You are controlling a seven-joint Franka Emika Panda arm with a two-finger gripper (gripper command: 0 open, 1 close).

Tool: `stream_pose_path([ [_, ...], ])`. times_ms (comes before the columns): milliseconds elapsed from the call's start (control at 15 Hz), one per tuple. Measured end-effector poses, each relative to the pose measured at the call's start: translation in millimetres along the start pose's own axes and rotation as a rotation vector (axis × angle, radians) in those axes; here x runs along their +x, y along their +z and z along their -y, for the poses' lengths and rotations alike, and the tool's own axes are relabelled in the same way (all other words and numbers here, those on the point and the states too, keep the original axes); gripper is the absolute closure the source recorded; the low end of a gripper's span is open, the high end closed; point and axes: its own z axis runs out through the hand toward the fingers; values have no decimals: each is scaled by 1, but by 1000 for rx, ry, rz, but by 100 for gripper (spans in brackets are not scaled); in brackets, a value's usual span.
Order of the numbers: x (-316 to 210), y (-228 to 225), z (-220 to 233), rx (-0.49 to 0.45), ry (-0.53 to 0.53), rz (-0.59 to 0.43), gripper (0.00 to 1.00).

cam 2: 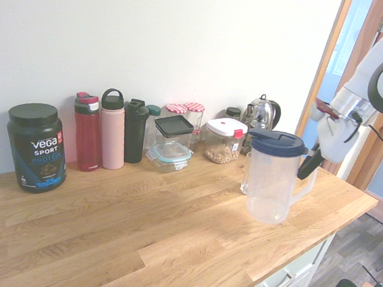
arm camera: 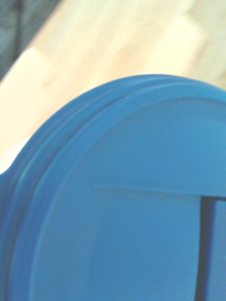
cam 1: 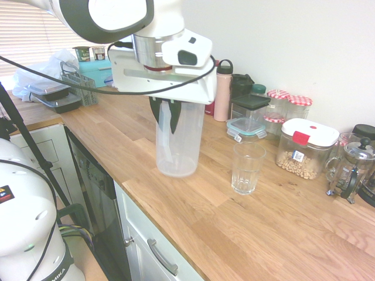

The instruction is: Pour me some water

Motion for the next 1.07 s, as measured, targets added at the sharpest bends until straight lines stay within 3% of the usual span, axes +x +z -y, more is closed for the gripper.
stream_pose_path([
  [333,16,-6,-79,-55,-55,42,100],
  [733,90,-5,-134,-154,-56,113,100],
  [933,127,-14,-133,-242,-91,140,100],
  [1067,153,-15,-108,-352,-126,173,100],
])
